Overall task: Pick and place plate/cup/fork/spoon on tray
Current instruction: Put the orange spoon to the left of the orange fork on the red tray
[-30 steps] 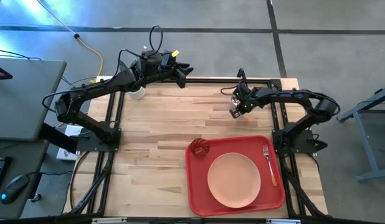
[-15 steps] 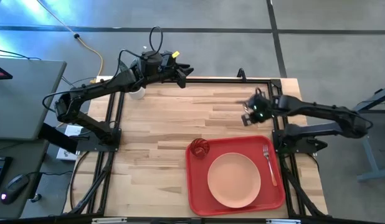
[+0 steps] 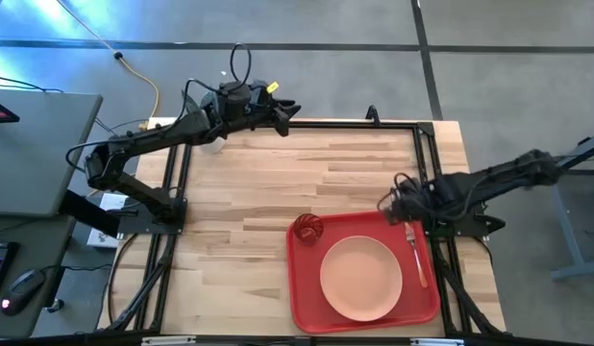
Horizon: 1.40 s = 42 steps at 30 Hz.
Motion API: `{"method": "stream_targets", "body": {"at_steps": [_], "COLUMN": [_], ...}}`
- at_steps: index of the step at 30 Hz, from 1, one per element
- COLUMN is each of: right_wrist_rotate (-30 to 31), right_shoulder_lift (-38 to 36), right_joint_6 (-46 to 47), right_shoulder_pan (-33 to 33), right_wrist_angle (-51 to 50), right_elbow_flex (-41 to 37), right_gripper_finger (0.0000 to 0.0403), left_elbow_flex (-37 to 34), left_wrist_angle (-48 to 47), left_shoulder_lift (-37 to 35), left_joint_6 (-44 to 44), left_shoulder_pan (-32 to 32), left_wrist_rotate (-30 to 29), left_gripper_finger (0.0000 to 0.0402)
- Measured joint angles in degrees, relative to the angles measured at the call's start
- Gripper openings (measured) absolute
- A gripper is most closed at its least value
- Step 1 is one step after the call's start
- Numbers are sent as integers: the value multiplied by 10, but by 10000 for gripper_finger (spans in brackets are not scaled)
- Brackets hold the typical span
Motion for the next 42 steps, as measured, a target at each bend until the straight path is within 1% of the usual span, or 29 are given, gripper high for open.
{"method": "stream_targets", "body": {"at_steps": [6,9,11,15,16,21,25,35,42], "right_wrist_rotate": [18,16,4,-5,-6,-17,-44,-66,-75], "right_shoulder_lift": [22,54,81,125,134,183,217,263,287], "right_joint_6": [162,231,272,347,352,357,361,363,389], "right_shoulder_pan": [135,198,236,301,312,345,361,348,355], "right_wrist_angle": [24,31,38,79,93,128,130,129,165], "right_elbow_flex": [-11,-11,-11,-10,-10,-10,-10,-10,-10], "right_gripper_finger": [0,0,0,0,0,0,0,2,27], "left_elbow_flex": [0,0,0,0,0,0,0,0,0], "left_wrist_angle": [0,0,0,0,1,1,1,1,1], "left_shoulder_lift": [0,0,0,0,0,0,0,0,0], "left_joint_6": [0,0,0,-1,-1,-5,-15,-28,-30], "left_shoulder_pan": [-22,-33,-37,-44,-46,-51,-53,-76,-93], "left_wrist_rotate": [-34,-48,-49,-51,-54,-72,-73,-83,-88], "left_gripper_finger": [138,138,138,138,138,138,138,138,138]}}
